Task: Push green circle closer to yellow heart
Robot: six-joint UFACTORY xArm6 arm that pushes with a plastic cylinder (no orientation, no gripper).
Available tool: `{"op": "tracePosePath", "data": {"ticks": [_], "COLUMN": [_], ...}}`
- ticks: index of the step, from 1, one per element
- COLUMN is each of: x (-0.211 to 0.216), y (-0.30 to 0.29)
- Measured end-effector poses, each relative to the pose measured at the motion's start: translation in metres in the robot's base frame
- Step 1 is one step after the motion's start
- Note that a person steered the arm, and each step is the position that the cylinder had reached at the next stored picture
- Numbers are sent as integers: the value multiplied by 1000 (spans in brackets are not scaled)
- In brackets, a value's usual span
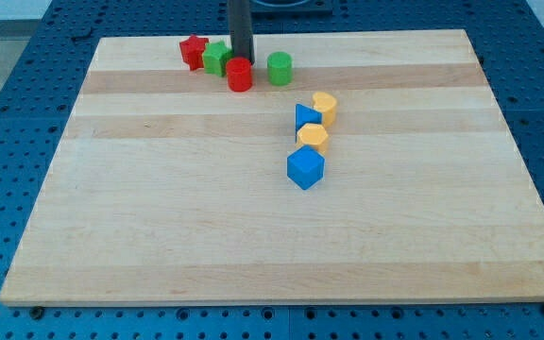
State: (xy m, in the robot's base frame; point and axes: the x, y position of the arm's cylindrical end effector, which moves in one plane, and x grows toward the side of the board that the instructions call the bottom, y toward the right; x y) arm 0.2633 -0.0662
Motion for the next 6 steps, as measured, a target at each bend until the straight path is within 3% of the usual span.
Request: {"op": "tracePosePath", "data": {"ticks": [3, 5, 6], "x": [11, -6, -9], "y": [73, 66, 89]}}
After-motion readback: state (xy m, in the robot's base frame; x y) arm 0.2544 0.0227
